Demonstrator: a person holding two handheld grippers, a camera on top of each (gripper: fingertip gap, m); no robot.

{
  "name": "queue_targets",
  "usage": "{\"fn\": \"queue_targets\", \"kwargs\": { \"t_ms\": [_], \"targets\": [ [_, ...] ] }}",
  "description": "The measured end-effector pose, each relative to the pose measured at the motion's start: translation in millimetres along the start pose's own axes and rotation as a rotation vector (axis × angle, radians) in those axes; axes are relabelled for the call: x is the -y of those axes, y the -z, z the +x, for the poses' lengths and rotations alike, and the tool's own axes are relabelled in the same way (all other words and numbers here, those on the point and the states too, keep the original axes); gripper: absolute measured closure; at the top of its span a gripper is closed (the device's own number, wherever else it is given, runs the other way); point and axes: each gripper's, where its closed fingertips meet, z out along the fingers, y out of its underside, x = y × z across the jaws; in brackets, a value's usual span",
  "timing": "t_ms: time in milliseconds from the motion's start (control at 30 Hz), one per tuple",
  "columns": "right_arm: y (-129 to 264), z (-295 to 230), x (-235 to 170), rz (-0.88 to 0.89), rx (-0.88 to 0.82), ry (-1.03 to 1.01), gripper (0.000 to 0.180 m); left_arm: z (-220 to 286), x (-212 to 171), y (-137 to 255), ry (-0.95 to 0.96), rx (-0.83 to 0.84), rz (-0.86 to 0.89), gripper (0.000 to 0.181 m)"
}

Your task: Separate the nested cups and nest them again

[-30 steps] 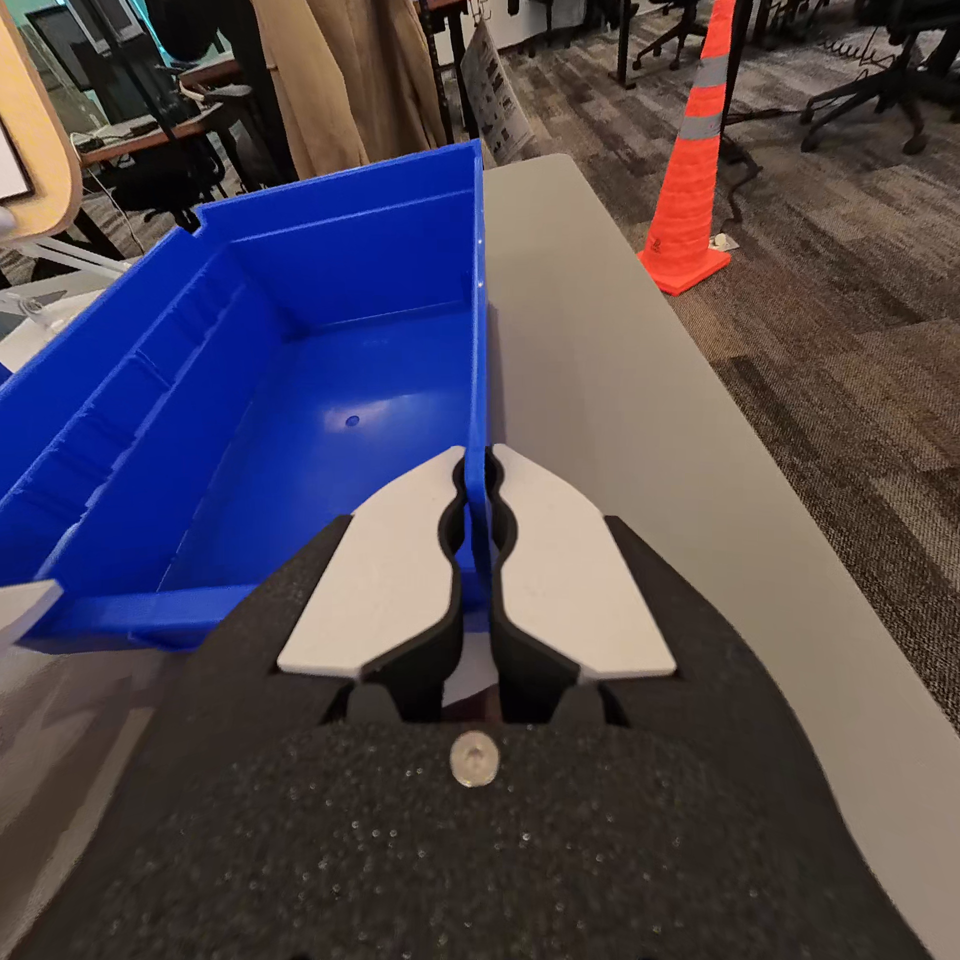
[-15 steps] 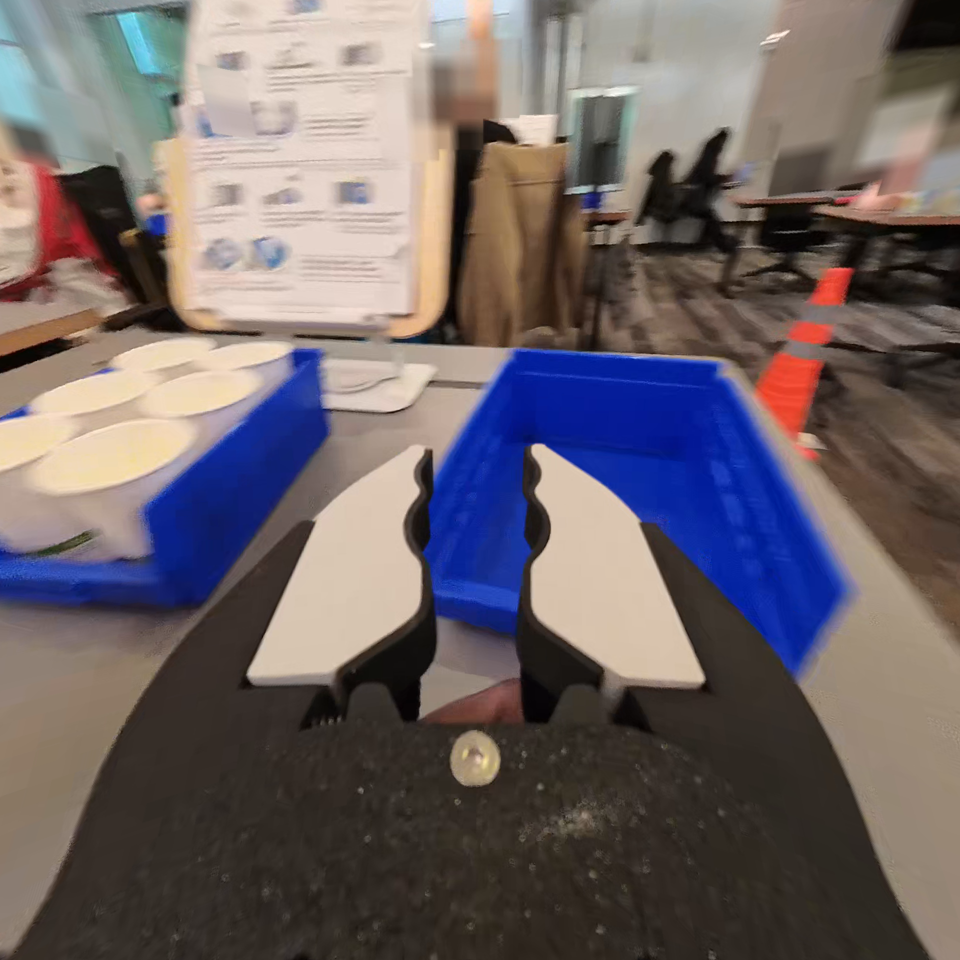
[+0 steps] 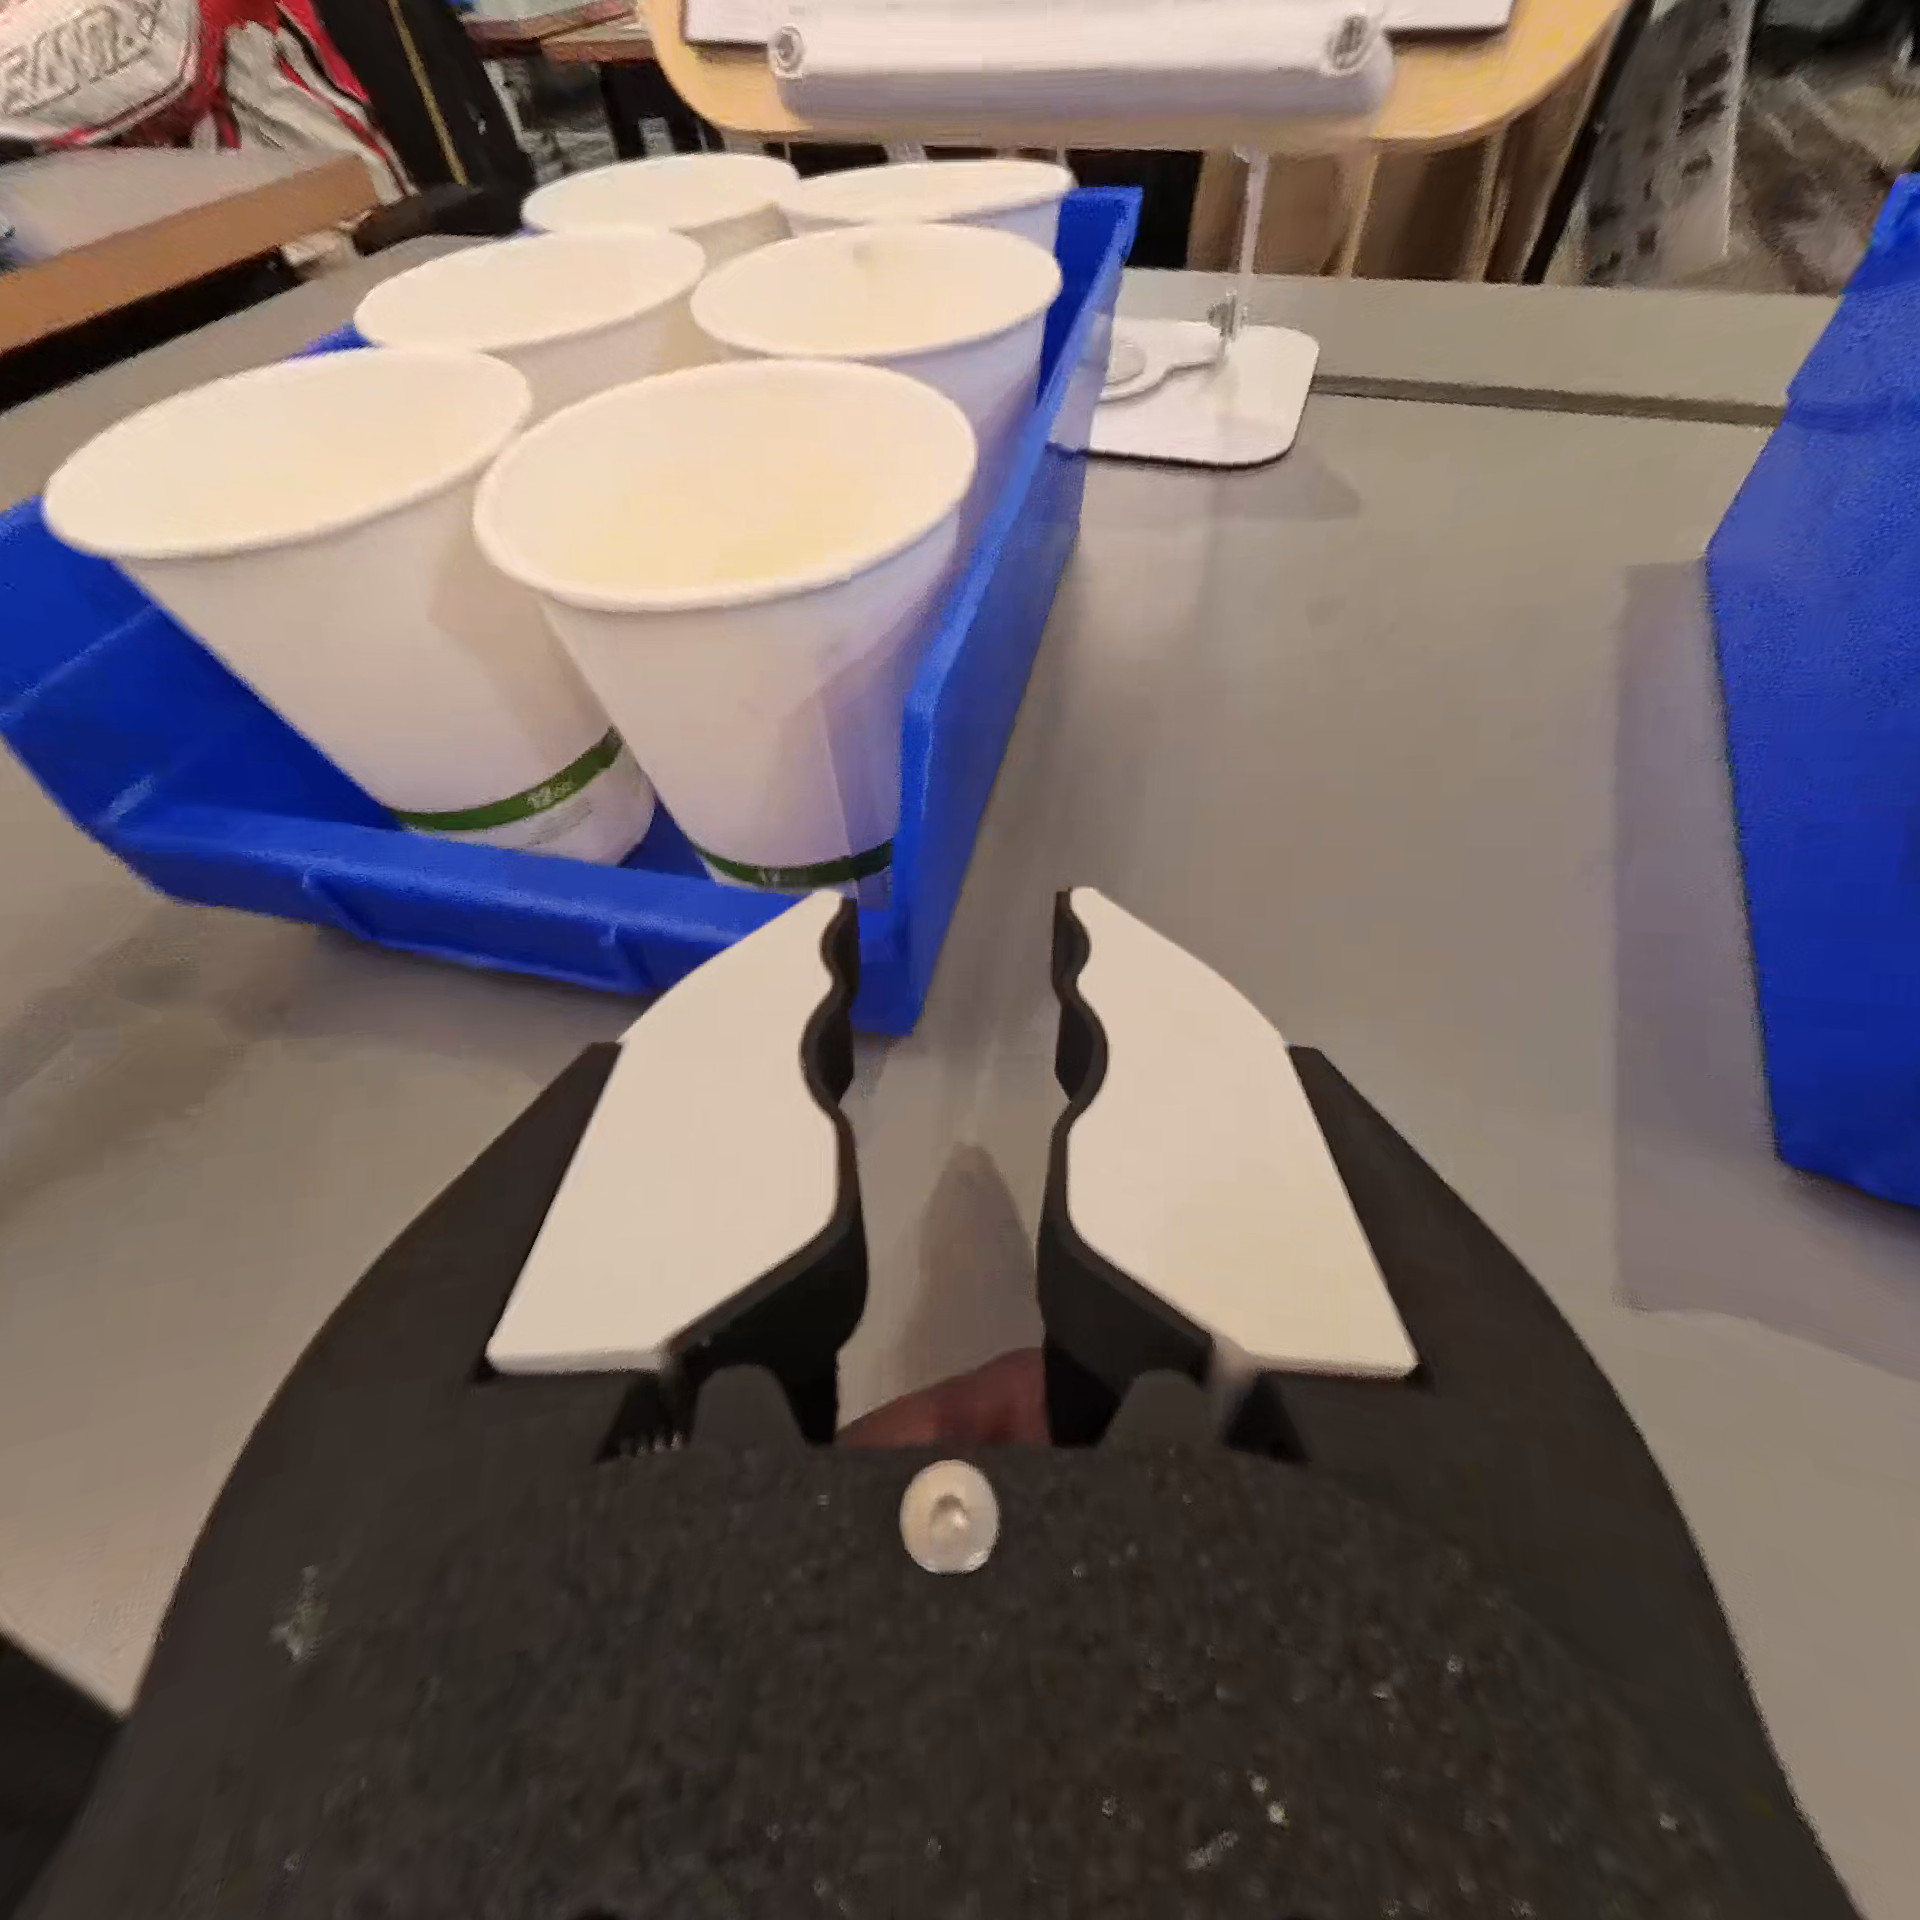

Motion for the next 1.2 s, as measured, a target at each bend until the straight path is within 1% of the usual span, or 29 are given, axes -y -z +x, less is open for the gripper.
{"fn": "queue_targets", "kwargs": {
  "t_ms": [67,100,200,233,367,433,500,567,633,667,733,767,800,900,1000,1067,1200],
  "targets": [
    [-6.4,1.3,5.9,0.007,-0.008,-0.076,0.145,0.4,-0.3,-9.9,0.015,-0.023,-0.019,0.137],
    [-8.5,0.3,8.8,0.001,0.002,-0.096,0.146,0.0,1.8,-13.8,0.011,-0.020,-0.017,0.137],
    [-15.8,0.5,15.3,-0.017,0.008,-0.081,0.147,6.8,9.6,-21.4,0.000,-0.042,-0.004,0.138],
    [-17.3,2.7,14.6,-0.032,0.004,-0.071,0.147,8.0,11.7,-20.5,0.015,-0.042,-0.005,0.135],
    [-20.8,5.2,9.1,-0.048,0.043,-0.108,0.148,15.2,15.8,-2.7,0.032,-0.044,-0.013,0.134],
    [-24.4,13.3,9.4,-0.037,0.015,-0.093,0.150,24.1,23.1,8.7,0.047,-0.070,0.027,0.135],
    [-31.1,10.5,6.2,-0.068,0.048,-0.083,0.150,34.0,31.9,18.4,0.068,-0.092,0.071,0.131],
    [-37.3,10.1,3.5,-0.090,0.056,-0.071,0.151,48.5,34.4,21.4,0.061,-0.124,0.078,0.129],
    [-41.3,11.4,4.1,-0.082,0.051,-0.062,0.160,60.7,28.1,13.6,0.029,-0.129,0.046,0.129],
    [-43.1,11.6,4.9,-0.081,0.049,-0.062,0.163,61.1,23.7,6.5,0.011,-0.101,0.026,0.132],
    [-45.1,12.9,8.3,-0.068,0.036,-0.048,0.166,56.9,17.4,-7.1,0.004,-0.035,-0.005,0.145],
    [-45.5,13.5,9.2,-0.066,0.029,-0.043,0.171,54.4,17.1,-11.4,0.011,-0.011,-0.002,0.158],
    [-46.0,13.2,9.4,-0.065,0.028,-0.042,0.172,54.7,15.7,-14.9,0.004,-0.006,-0.007,0.175],
    [-45.3,11.4,9.1,-0.063,-0.019,-0.060,0.175,50.9,15.6,-17.4,-0.010,0.068,-0.012,0.178],
    [-42.6,-2.0,7.9,-0.043,-0.031,-0.128,0.176,40.4,22.2,-12.5,-0.053,0.145,0.047,0.179],
    [-42.7,-17.0,8.2,-0.030,-0.039,-0.147,0.176,27.7,26.3,-7.5,-0.037,0.159,0.073,0.179],
    [-50.1,-60.4,13.5,-0.011,-0.043,-0.159,0.176,-14.2,26.8,-0.6,-0.010,0.171,0.061,0.179]
  ]
}}
